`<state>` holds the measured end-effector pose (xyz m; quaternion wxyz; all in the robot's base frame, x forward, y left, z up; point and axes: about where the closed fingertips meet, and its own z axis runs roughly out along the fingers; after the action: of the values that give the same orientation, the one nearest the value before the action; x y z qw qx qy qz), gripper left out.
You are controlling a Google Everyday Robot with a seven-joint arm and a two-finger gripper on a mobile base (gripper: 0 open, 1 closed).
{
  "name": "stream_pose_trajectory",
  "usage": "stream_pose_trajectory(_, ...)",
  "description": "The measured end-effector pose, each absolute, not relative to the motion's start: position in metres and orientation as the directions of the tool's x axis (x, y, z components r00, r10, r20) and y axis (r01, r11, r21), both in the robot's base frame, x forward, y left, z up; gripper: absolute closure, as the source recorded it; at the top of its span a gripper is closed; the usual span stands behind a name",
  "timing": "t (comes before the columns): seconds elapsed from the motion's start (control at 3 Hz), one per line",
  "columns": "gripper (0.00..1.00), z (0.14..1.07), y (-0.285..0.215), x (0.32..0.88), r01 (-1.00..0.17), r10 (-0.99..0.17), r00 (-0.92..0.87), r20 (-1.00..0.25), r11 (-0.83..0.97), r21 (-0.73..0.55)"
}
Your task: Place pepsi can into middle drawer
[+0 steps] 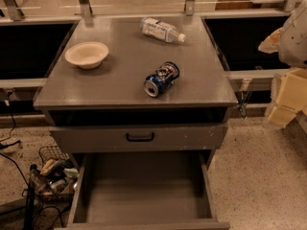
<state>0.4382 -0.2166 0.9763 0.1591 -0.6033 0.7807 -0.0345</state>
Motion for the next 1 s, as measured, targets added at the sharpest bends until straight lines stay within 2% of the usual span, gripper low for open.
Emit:
stream_pose_trajectory(0.33, 0.0, 0.976, -0.217, 0.438, -0.931, -0.953, -0.221, -0.207, 0.27, -0.246)
stream_pose_trajectory(1.0, 0.0, 0.992, -0.186, 0.486, -0.928, -0.961, -0.163, -0.224, 0.226, -0.295)
